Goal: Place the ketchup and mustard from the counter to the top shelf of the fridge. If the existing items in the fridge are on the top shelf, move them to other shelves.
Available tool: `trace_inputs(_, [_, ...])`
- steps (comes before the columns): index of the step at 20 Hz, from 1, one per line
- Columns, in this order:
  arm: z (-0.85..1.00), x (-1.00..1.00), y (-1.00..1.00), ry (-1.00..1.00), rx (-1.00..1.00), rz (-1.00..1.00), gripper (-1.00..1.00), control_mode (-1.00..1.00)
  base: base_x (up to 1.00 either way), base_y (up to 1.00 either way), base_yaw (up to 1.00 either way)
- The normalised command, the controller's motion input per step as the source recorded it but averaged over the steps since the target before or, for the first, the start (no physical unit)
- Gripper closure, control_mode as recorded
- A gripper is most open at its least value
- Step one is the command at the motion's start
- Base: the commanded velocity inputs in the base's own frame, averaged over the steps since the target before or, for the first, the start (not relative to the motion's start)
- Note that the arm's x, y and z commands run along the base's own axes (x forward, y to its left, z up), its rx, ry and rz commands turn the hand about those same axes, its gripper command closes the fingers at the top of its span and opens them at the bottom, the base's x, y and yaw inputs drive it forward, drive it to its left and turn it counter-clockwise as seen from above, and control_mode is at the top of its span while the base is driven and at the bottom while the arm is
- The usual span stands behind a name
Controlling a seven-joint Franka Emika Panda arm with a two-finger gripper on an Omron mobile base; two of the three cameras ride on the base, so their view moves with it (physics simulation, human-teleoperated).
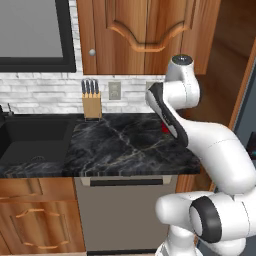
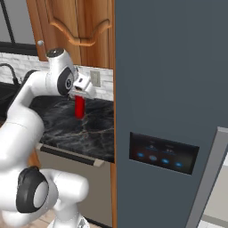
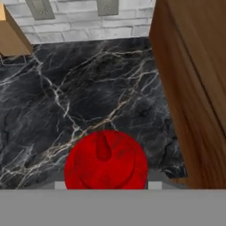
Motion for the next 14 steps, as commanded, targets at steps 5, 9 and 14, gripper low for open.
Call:
trace_inputs(5, [0.47,-0.59,0.02,0.06,0.00,0.00,1.00,-1.00,0.00,0.00,0.00])
trace_inputs(9, [0.00,-1.00,0.00,-0.14,0.00,0.01,1.00,-1.00,0.00,0.00,0.00])
trace_inputs(14, [-0.09,-1.00,0.00,-0.20,0.00,0.03,1.00,-1.00,0.00,0.00,0.00])
